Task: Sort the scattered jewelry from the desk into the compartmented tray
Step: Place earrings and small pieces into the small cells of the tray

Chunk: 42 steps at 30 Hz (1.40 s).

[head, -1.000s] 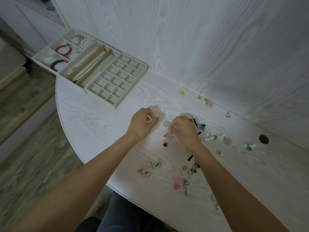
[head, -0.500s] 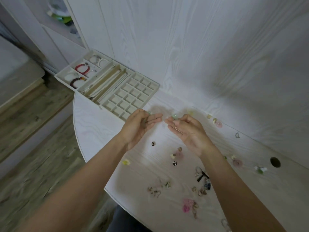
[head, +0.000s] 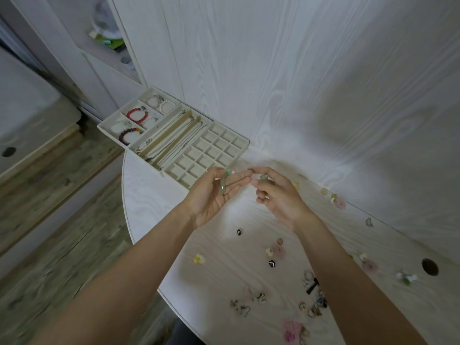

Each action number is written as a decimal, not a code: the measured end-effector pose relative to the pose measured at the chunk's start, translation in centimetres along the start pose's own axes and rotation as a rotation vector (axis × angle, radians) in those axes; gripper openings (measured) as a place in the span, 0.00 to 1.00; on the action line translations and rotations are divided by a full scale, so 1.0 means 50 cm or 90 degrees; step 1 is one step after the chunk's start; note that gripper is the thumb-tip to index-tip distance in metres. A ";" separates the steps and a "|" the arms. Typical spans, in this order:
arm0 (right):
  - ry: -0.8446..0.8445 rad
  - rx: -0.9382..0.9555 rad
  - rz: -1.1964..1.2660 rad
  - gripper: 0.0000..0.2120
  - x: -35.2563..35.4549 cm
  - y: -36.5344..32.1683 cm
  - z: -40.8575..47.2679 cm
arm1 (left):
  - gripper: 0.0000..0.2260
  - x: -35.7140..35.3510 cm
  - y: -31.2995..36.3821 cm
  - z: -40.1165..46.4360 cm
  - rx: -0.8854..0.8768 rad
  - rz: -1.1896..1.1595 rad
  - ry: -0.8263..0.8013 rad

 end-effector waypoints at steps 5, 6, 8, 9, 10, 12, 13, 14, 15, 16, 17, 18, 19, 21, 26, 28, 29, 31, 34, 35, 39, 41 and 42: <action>0.004 0.007 -0.069 0.06 0.000 -0.006 0.005 | 0.12 -0.011 -0.007 0.009 0.041 -0.059 -0.015; 0.002 0.015 -0.082 0.06 0.002 -0.008 0.004 | 0.15 -0.010 -0.010 0.011 0.050 -0.052 -0.019; 0.002 0.024 -0.082 0.07 0.006 -0.011 0.001 | 0.17 -0.011 -0.013 0.011 0.063 0.002 -0.032; 0.002 0.025 -0.076 0.07 0.009 -0.012 0.000 | 0.17 -0.013 -0.013 0.009 0.067 0.033 -0.038; 0.002 0.022 -0.068 0.08 0.012 -0.012 -0.001 | 0.17 -0.016 -0.012 0.009 0.065 0.060 -0.043; 0.005 0.012 -0.046 0.08 0.020 -0.012 0.001 | 0.12 -0.021 -0.007 0.010 0.042 0.105 -0.044; 0.006 0.007 -0.032 0.09 0.024 -0.011 0.002 | 0.08 -0.022 -0.005 0.011 0.025 0.124 -0.038; 0.008 0.004 -0.021 0.09 0.028 -0.010 0.003 | 0.07 -0.021 -0.002 0.012 0.008 0.143 -0.026; 0.016 0.004 -0.020 0.10 0.032 -0.010 0.002 | 0.07 -0.019 0.000 0.012 -0.009 0.164 -0.014; 0.027 0.006 -0.032 0.11 0.036 -0.009 0.001 | 0.07 -0.016 0.003 0.013 -0.027 0.186 -0.004; 0.040 0.009 -0.054 0.12 0.040 -0.009 0.000 | 0.07 -0.014 0.005 0.013 -0.046 0.207 0.003; 0.052 0.012 -0.076 0.13 0.042 -0.009 -0.001 | 0.06 -0.013 0.007 0.013 -0.060 0.225 0.008; 0.060 0.013 -0.093 0.14 0.043 -0.009 -0.001 | 0.06 -0.013 0.009 0.012 -0.068 0.238 0.014; 0.066 0.011 -0.115 0.16 0.041 -0.011 -0.002 | 0.04 -0.014 0.009 0.011 -0.073 0.254 0.026; -0.035 -0.019 -0.093 0.20 0.017 -0.017 -0.008 | 0.04 -0.023 0.011 0.009 -0.087 0.265 0.015; -0.078 -0.034 -0.096 0.23 0.007 -0.015 -0.012 | 0.04 -0.029 0.010 0.004 -0.077 0.269 0.000; -0.092 -0.041 -0.092 0.24 0.004 -0.015 -0.013 | 0.04 -0.032 0.009 0.000 -0.070 0.267 -0.008; -0.110 -0.053 -0.081 0.23 0.001 -0.014 -0.015 | 0.06 -0.037 0.010 -0.008 -0.066 0.263 -0.023; -0.111 -0.048 -0.097 0.18 0.002 -0.015 -0.017 | 0.08 -0.038 0.017 -0.013 -0.084 0.283 -0.032; -0.099 -0.037 -0.106 0.16 0.003 -0.016 -0.017 | 0.09 -0.037 0.019 -0.013 -0.089 0.295 -0.029; 0.000 0.038 -0.199 0.10 0.009 -0.026 -0.019 | 0.09 -0.027 0.020 -0.015 -0.094 0.329 -0.016; 0.071 0.125 -0.357 0.09 0.006 -0.045 -0.027 | 0.10 -0.022 0.024 -0.016 -0.095 0.352 -0.006; 0.097 0.173 -0.448 0.10 0.000 -0.053 -0.032 | 0.10 -0.021 0.027 -0.016 -0.096 0.351 -0.001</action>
Point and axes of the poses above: each hand's wrist, its own z-axis towards the middle knuckle, its own x-axis out of the back of the hand, y = z × x, the point moved 7 cm from there along z, towards the middle knuckle, and after that the axes turned 12 degrees about -x, right-handed, at the moved point
